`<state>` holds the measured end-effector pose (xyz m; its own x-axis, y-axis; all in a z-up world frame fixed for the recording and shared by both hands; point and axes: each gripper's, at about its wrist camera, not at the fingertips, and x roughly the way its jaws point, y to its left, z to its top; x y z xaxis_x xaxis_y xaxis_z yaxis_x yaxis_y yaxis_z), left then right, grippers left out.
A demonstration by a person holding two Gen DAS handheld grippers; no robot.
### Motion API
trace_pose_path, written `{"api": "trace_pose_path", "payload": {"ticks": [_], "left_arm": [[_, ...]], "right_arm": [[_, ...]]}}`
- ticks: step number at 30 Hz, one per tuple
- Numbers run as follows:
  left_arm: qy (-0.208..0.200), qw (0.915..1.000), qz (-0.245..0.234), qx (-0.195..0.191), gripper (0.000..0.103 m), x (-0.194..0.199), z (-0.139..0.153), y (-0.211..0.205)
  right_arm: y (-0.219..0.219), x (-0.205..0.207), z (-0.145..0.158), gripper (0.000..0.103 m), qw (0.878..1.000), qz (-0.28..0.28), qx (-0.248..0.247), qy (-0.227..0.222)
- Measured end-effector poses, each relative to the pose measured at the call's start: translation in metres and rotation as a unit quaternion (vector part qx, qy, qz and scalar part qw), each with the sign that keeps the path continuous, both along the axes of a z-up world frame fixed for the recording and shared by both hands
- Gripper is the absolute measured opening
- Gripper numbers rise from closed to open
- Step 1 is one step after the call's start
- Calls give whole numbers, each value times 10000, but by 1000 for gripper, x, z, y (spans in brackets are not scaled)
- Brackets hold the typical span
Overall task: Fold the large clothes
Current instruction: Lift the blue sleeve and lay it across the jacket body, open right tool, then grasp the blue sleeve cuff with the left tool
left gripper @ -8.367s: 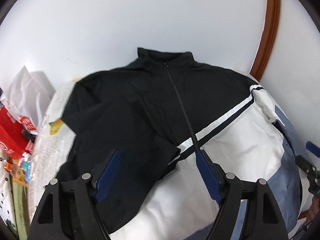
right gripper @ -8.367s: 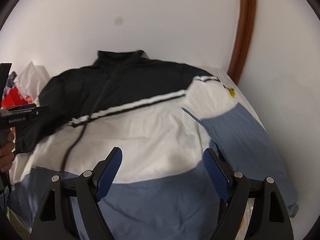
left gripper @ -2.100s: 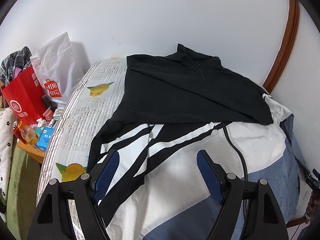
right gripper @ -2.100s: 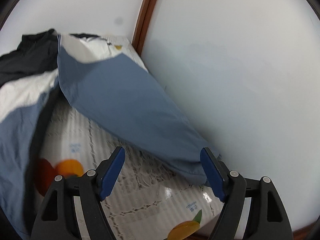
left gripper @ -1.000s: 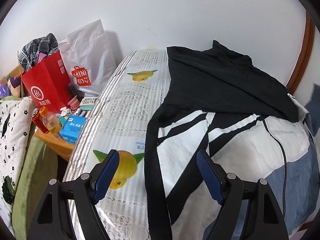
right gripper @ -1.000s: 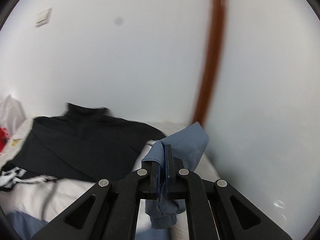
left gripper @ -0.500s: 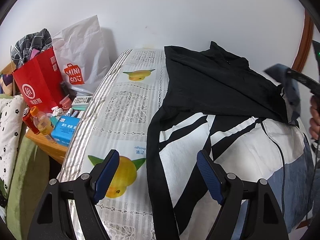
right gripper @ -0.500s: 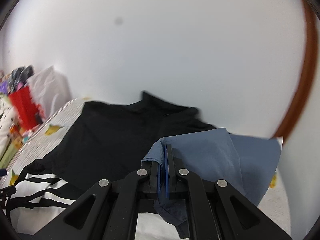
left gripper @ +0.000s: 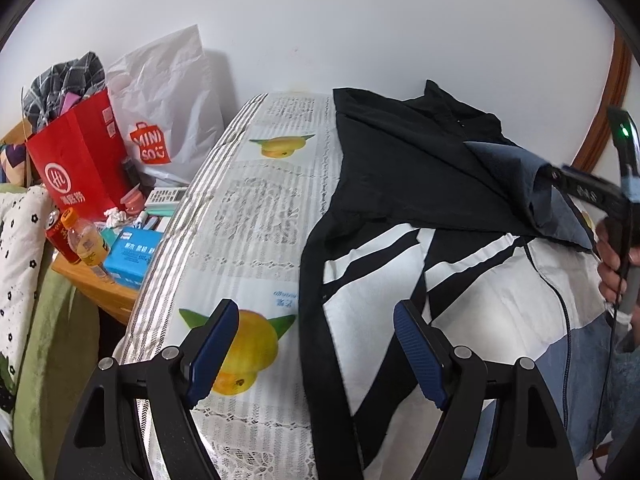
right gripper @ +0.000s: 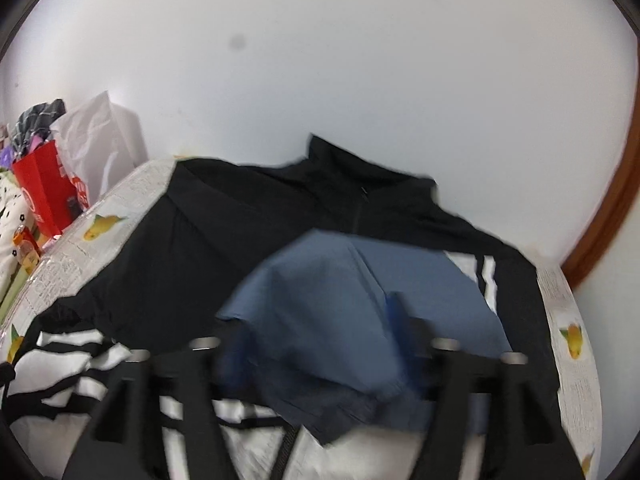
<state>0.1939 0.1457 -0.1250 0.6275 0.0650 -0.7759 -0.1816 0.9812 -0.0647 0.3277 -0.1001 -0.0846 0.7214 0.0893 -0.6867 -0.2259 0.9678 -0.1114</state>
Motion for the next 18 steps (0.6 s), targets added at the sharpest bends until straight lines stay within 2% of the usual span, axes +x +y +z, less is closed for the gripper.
{"api": "trace_pose_path", "payload": {"ticks": [5, 8, 13, 18], "left_arm": [[-159, 9997, -162, -58, 78, 3, 15, -18], [-335, 9988, -335, -85, 78, 5, 27, -34], [-445, 9972, -591, 122, 78, 15, 43, -69], [-624, 9941, -846, 251, 78, 22, 57, -108]], "right_arm": [[-40, -33, -2, 80, 9980, -12, 284, 558], [-69, -60, 5, 81, 9972, -104, 564, 485], [-133, -96, 22, 81, 9930, -654, 944, 284], [-180, -116, 32, 81, 9923, -1168, 380, 144]]}}
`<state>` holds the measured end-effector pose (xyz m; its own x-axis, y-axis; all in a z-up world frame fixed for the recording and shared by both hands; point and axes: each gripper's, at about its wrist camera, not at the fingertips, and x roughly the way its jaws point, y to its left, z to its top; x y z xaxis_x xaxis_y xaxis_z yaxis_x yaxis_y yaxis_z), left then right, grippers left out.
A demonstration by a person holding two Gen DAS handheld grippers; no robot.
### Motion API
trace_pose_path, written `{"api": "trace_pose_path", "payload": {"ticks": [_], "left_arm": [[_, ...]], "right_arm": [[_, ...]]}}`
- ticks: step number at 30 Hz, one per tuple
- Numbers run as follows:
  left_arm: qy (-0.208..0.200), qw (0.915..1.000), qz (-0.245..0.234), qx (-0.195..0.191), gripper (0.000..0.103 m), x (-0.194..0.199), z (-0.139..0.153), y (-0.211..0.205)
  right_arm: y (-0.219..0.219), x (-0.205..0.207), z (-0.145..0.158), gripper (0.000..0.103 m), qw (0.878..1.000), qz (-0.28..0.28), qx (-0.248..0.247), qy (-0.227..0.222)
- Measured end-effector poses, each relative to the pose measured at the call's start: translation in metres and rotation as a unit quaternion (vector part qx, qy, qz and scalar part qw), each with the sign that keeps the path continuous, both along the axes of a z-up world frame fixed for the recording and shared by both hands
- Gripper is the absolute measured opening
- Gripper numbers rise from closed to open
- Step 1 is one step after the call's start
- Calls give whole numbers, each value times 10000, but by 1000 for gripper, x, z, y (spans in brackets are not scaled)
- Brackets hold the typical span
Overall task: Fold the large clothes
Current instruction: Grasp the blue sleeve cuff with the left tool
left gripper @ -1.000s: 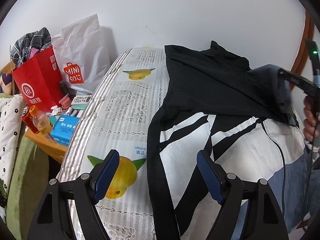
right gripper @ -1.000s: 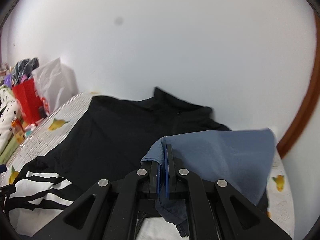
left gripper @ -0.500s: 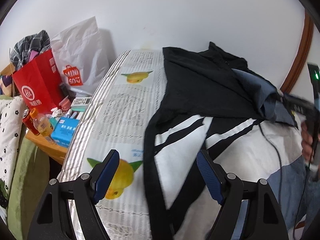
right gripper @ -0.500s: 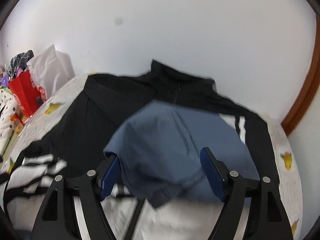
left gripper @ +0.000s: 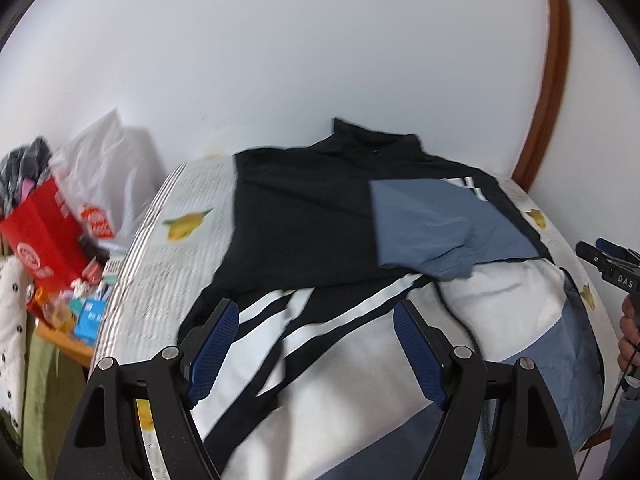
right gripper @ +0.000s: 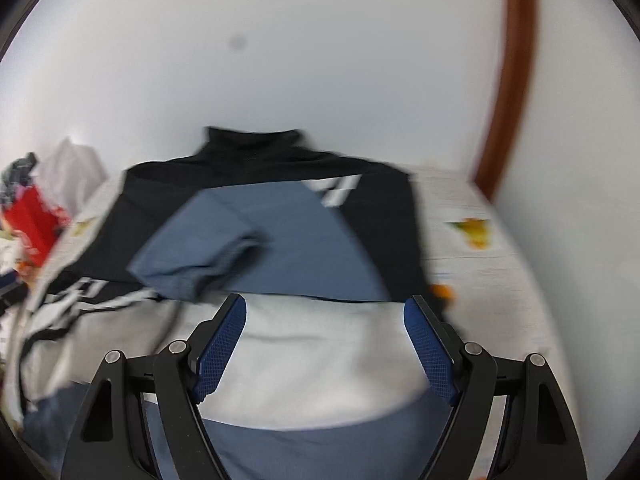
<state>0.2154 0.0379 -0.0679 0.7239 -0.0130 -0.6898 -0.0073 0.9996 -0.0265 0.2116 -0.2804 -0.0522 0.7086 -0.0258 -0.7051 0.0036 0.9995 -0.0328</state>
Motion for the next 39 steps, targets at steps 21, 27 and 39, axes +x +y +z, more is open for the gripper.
{"api": "trace_pose_path", "payload": {"ticks": [21, 27, 39], "left_arm": [[438, 9941, -937, 312, 78, 72, -8, -138], [635, 9910, -1126, 359, 78, 100, -35, -158], [1123, 9842, -1288, 466, 62, 136, -91, -175]], "right_arm": [[-145, -40, 4, 78, 9951, -985, 113, 45], [-160, -27, -1, 73, 9951, -953, 249, -97], [-154, 5, -43, 73, 9965, -739, 312, 217]]}}
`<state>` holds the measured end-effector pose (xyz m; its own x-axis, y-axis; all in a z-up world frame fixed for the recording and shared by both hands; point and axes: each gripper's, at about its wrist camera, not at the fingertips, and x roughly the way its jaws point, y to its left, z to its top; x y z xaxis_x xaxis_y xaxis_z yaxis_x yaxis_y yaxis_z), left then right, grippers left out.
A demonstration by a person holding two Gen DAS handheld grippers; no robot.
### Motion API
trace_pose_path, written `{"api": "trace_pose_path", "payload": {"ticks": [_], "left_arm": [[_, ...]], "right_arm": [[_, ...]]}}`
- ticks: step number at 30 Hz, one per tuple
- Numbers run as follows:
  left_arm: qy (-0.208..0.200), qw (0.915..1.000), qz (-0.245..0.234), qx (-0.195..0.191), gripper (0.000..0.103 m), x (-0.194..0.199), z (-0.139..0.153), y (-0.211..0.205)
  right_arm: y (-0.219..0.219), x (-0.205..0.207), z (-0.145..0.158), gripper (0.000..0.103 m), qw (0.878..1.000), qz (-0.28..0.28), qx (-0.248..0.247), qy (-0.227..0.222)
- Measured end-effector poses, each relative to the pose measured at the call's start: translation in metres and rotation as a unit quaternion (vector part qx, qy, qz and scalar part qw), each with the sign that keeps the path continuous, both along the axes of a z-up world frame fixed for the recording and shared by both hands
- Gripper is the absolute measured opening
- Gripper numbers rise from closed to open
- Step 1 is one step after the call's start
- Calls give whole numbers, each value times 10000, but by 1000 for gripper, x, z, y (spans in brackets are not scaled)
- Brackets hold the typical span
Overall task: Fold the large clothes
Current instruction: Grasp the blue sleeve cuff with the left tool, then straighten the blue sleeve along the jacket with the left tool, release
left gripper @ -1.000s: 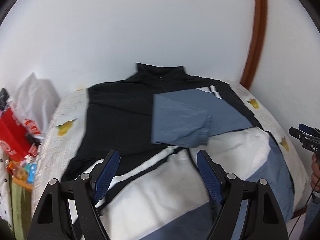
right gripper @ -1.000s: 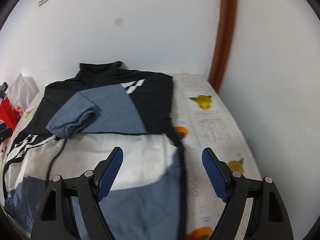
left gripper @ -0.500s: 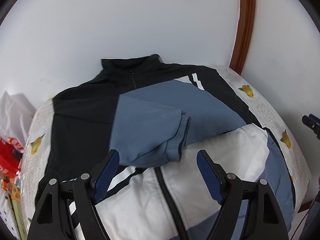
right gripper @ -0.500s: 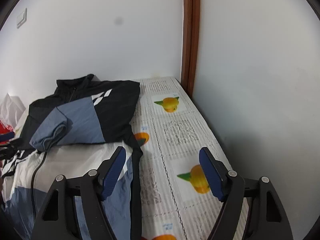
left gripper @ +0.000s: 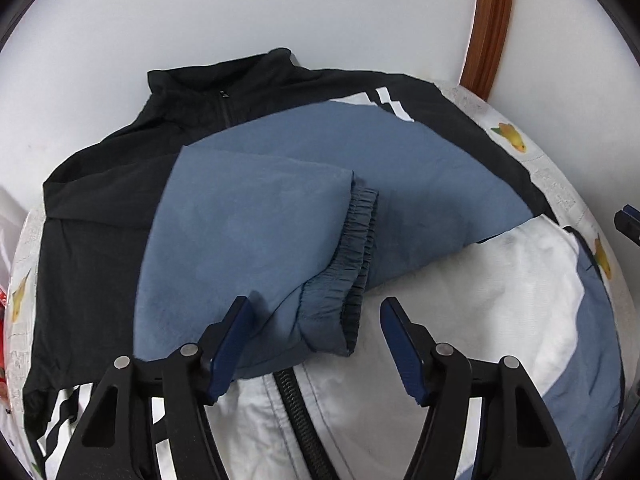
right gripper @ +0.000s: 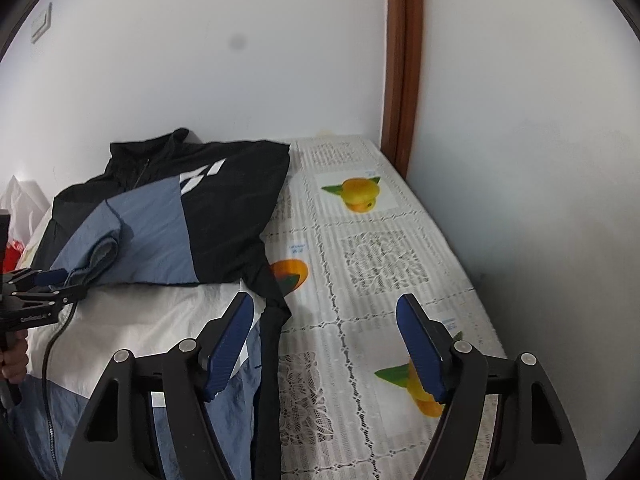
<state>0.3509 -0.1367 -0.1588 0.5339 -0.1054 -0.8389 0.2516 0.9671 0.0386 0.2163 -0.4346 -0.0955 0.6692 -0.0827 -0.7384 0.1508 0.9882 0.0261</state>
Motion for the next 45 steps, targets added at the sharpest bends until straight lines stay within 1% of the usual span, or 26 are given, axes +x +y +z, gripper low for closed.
{"api": "trace_pose_path", "payload": {"ticks": [1, 2, 3, 4, 6, 7, 8, 9, 12, 15, 18, 22, 25, 29, 32, 34, 35, 37, 40, 42, 45], "left_arm": [[-14, 10000, -14, 68, 61, 1, -2, -2], [-46, 9999, -22, 139, 57, 1, -3, -3], [-75, 9998, -10, 197, 47, 2, -3, -4], [-97, 9997, 18, 243, 42, 3, -4, -4], [-102, 9999, -36, 122, 28, 3, -1, -3], [-120, 9999, -22, 87, 25, 3, 3, -1], [-193, 9998, 27, 65, 11, 2, 8, 2], [-297, 9995, 61, 44, 10, 0, 16, 6], [-534, 9984, 135, -84, 8, -8, 43, 26], [-744, 9963, 399, -164, 8, -14, 65, 55], [-844, 9932, 767, -244, 8, -13, 80, 91], [-896, 9863, 1315, -435, 8, -11, 87, 145], [-857, 9820, 1576, -591, 8, -9, 84, 175], [-682, 9782, 1813, -747, 8, -2, 72, 208], [-401, 9748, 1967, -976, 8, 3, 54, 227], [-194, 9717, 2077, -1106, 11, 6, 40, 236], [-106, 9704, 2161, -1076, 12, 7, 33, 239], [-35, 9681, 2332, -911, 12, 9, 25, 242], [70, 9673, 2404, -803, 12, 11, 16, 248], [44, 9673, 2402, -817, 12, 8, 16, 251], [-40, 9685, 2355, -809, 12, 0, 22, 251]], "right_arm": [[1, 1, -3, 73, 10000, 6, -12, 35], [1, 2, -5, 73, 10000, -2, -18, 59], [1, 2, -6, 73, 10000, -9, -17, 75], [2, 2, -6, 73, 10000, -15, -10, 86], [3, 1, -7, 73, 9999, -13, 7, 107], [5, 1, -6, 73, 9999, -10, -4, 120], [8, 0, -5, 73, 9999, -9, -36, 125], [10, 0, -3, 73, 9999, 3, -51, 118], [20, -4, 7, 73, 9999, 105, -115, 49], [37, -5, 21, 73, 9996, 248, -105, -85], [55, -1, 31, 73, 9991, 369, -96, -169], [85, 11, 39, 73, 9977, 616, -156, -246], [105, 25, 44, 73, 9967, 759, -58, -287], [128, 47, 43, 73, 9953, 906, 44, -325], [137, 62, 35, 73, 9951, 959, 80, -223], [141, 71, 26, 73, 9951, 973, 89, -124], [142, 74, 21, 73, 9952, 969, 85, -67], [142, 80, 12, 73, 9955, 940, 70, 48], [140, 80, 5, 73, 9956, 922, 87, 151], [136, 77, 4, 73, 9955, 910, 172, 182], [131, 67, 7, 73, 9965, 816, 93, 154]]}}
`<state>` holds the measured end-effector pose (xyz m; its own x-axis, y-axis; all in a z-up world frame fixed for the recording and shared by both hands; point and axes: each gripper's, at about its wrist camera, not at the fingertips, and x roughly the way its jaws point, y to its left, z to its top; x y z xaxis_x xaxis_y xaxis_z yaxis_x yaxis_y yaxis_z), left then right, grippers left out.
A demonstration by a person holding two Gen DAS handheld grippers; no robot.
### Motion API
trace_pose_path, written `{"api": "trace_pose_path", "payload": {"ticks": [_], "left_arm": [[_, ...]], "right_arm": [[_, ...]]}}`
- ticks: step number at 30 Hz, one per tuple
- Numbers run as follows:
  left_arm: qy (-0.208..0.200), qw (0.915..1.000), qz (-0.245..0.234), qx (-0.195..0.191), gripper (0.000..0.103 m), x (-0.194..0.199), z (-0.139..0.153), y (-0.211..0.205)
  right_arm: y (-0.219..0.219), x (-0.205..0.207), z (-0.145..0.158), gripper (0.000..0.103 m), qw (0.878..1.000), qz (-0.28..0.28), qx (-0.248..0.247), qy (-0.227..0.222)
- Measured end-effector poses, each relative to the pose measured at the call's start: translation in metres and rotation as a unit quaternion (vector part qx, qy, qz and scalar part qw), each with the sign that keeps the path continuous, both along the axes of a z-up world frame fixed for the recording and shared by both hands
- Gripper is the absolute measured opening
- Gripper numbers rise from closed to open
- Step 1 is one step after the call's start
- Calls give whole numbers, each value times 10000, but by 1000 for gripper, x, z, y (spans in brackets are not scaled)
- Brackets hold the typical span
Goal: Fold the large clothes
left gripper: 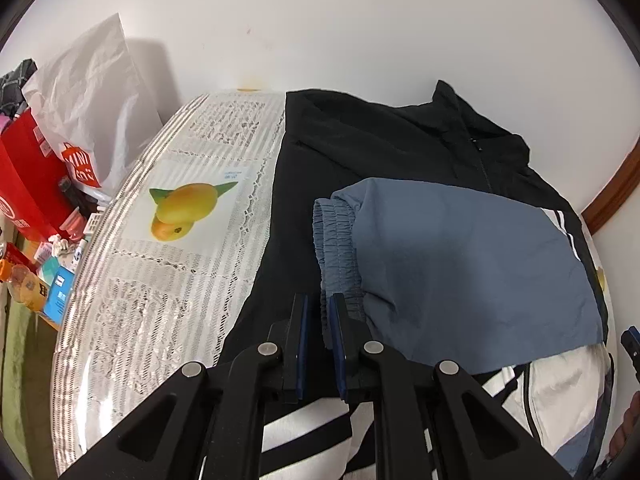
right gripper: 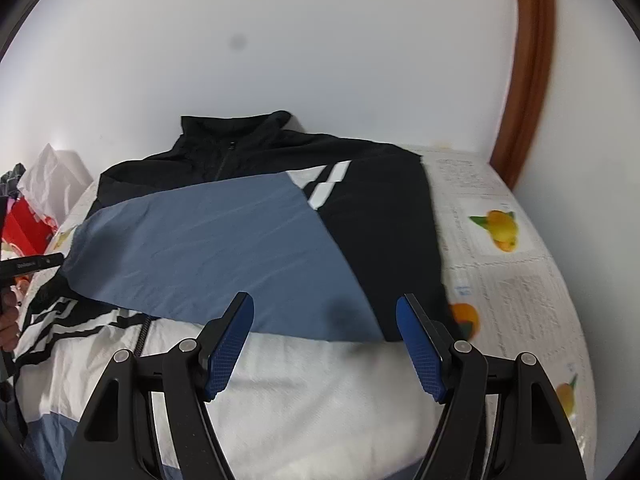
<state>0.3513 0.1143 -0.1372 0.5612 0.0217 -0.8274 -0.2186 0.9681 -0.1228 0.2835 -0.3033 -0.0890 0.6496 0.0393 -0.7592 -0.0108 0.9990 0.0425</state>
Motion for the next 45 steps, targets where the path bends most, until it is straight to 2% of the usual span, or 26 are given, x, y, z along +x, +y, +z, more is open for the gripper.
{"api": "trace_pose_path", "payload": {"ticks": [7, 12, 15, 17, 19, 20, 21, 27, 31, 36, 42, 45], "left_arm": [[-285, 9993, -57, 227, 15, -34, 23, -6], [-403, 9986, -141, 315, 15, -65, 34, -12], [-396, 9988, -257, 121, 15, -83, 37, -10], [-424, 9987, -234, 148, 15, -98, 39, -8], [-359, 9990, -199, 175, 32, -113, 37, -5], [-262, 9994, -149, 170, 51, -120, 34, -2], [-254, 9995, -145, 114, 56, -127, 32, 1], [3, 9996, -111, -272, 56, -170, 7, 16], [61, 9997, 1, -249, 62, -191, -5, 20], [190, 9996, 23, -218, 62, -206, -19, 15], [214, 9996, 192, -73, 62, -215, -27, 10], [150, 9993, 311, -170, 62, -219, -28, 13]], "right_arm": [[-15, -36, 6, 73, 9995, -204, -231, -31], [-19, -73, 5, 73, 9976, -348, -594, -49], [-24, -94, -1, 73, 9975, -456, -531, 113], [-29, -106, -3, 73, 9977, -531, -403, 138], [-36, -119, -6, 73, 9972, -648, -344, 169], [-39, -126, -7, 73, 9968, -706, -338, 182], [-42, -132, -9, 73, 9963, -758, -354, 216], [-57, -167, -25, 73, 9942, -966, -311, 354], [-65, -183, -35, 73, 9936, -1026, -195, 425], [-66, -192, -43, 73, 9952, -890, -5, 402], [-68, -195, -41, 73, 9964, -799, -193, 195], [-74, -194, -36, 73, 9968, -775, -94, 189]]}}
